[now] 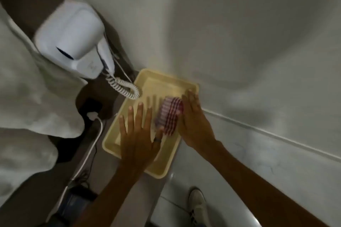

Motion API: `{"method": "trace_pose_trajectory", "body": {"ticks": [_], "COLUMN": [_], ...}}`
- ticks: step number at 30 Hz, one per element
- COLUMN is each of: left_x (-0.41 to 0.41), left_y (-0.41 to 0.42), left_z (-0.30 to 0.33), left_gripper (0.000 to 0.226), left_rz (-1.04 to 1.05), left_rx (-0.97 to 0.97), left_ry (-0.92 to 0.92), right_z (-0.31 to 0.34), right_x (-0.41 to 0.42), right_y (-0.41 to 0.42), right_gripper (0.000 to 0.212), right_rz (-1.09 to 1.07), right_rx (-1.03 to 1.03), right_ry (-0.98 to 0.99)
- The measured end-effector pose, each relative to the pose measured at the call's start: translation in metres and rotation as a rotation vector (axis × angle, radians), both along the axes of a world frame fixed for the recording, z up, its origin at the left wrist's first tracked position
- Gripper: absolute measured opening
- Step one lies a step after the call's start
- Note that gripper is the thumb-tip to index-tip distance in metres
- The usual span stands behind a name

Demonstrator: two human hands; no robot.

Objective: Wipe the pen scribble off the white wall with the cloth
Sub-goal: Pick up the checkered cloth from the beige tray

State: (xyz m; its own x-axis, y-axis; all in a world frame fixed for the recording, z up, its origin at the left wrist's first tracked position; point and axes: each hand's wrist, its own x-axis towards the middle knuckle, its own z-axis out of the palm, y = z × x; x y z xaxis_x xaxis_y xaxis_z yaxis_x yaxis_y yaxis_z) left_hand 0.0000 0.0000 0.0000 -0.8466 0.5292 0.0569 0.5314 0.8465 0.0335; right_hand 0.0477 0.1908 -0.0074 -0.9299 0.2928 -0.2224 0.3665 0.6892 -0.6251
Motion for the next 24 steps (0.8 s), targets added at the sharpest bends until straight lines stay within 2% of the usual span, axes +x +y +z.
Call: {"method": "trace_pose_trajectory", "body": {"ticks": [2,8,12,14,16,18,20,22,24], "left_x": [-0.008,-0.023,-0.025,-0.02,-0.01,0.006,0.03,0.061,0.097], "left_y": [-0.013,-0.047,-0.053,-0.046,-0.035,-0.021,-0.009,0.001,0.012], "left_z": [-0.036,-0.12,-0.128,-0.12,-0.106,-0.09,-0.08,-0.076,-0.079], "left_gripper": [0.073,0.067,0.07,0.072,0.073,0.072,0.07,0.07,0.072], "left_rz": [0.029,0.042,0.109,0.124,0.125,0.132,0.138,0.124,0.096], "left_rx": [-0.059,-0.113,-0.137,-0.111,-0.068,-0.001,0.074,0.095,0.068], "left_ry": [-0.016,-0.012,-0.064,-0.106,-0.093,-0.055,-0.002,0.046,0.053], "right_z": [-0.036,-0.134,-0.16,-0.157,-0.142,-0.116,-0.091,-0.079,-0.08], "right_x": [-0.026,-0.087,-0.093,-0.096,-0.098,-0.092,-0.066,-0.021,0.04], "right_y": [-0.02,-0.071,-0.081,-0.074,-0.063,-0.052,-0.045,-0.04,-0.035], "right_gripper": [0.074,0.094,0.095,0.089,0.087,0.088,0.09,0.092,0.088], "right_rz": [0.044,-0.16,-0.097,-0.039,0.004,0.021,0.003,-0.028,-0.048], "right_rx": [-0.007,-0.032,0.074,0.124,0.088,0.009,-0.012,-0.01,-0.011], "right_ry": [-0.033,-0.153,-0.162,-0.194,-0.227,-0.155,0.022,0.201,0.298]}}
